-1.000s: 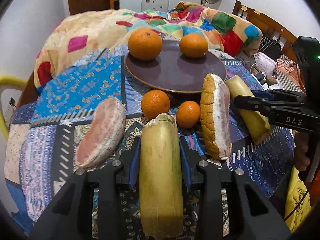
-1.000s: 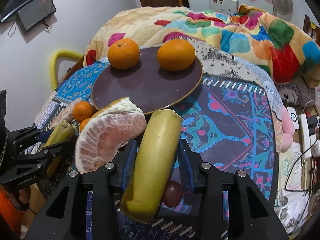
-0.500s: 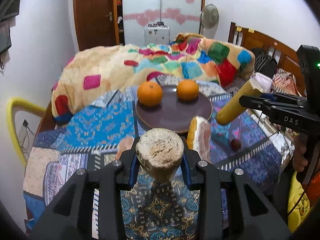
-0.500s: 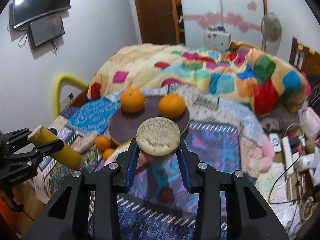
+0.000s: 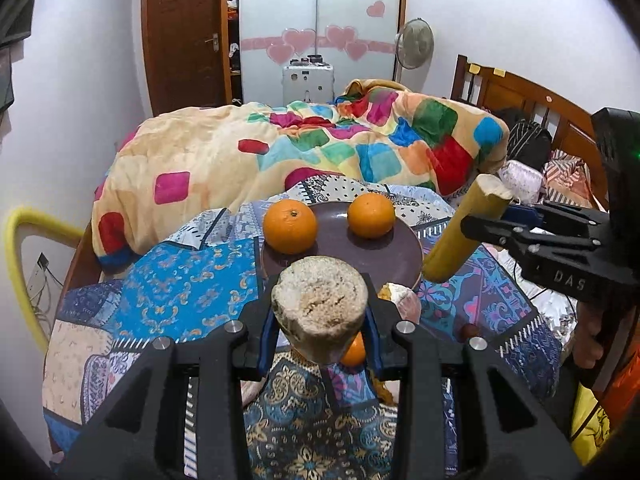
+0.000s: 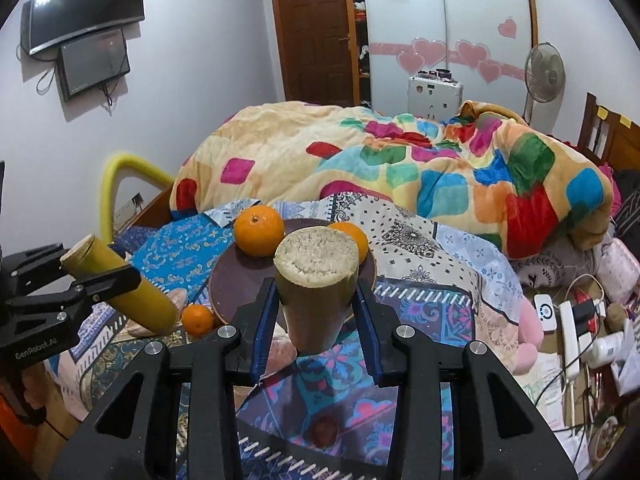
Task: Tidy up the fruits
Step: 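Place both yellow cylindrical fruits on the plate between the oranges and release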
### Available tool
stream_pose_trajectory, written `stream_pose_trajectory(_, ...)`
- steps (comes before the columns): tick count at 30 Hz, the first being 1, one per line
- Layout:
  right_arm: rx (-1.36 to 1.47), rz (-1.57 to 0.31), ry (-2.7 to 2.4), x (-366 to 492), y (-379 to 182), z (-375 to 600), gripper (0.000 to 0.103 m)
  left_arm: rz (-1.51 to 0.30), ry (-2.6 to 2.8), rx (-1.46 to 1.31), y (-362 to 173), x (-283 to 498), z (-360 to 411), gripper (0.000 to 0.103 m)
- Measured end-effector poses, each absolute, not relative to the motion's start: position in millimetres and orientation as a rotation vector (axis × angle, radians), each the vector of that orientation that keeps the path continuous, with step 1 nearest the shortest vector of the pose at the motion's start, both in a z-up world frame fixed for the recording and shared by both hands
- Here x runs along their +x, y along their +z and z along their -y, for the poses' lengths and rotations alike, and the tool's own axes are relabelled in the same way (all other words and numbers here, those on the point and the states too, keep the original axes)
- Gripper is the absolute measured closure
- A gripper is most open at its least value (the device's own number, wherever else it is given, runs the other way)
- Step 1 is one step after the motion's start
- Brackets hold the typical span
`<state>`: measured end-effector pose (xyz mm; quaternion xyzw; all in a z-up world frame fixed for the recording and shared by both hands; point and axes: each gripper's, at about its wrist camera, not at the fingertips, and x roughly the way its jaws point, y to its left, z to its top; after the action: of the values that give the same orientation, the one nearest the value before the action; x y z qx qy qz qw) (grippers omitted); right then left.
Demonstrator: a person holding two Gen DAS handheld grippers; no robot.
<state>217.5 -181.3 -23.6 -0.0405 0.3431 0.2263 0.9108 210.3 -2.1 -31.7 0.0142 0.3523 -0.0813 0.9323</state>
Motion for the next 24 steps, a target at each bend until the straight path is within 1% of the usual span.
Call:
stream_pose_trajectory(6, -0.098, -0.746, 0.479, 231, -39, 170, 0.068, -0.758, -0.175, 0.053, -43, 234, 10, 0.067)
stream_pose_trajectory(10, -0.113, -0.741, 0.483, 239, -39, 163, 0.068, -0.802, -0.191, 0.044, -52, 252, 11, 0.067)
stream_pose_trajectory(17, -0.115, -0.775, 0.506, 256, -55, 152, 0.068, -0.813, -0.188, 0.05, -55, 276, 13, 0.067)
stream_pose_trajectory(24, -0.151, -0.749, 0.516, 265, -55, 141, 0.068, -0.832, -0.192, 0.045, -61, 302, 16, 0.068)
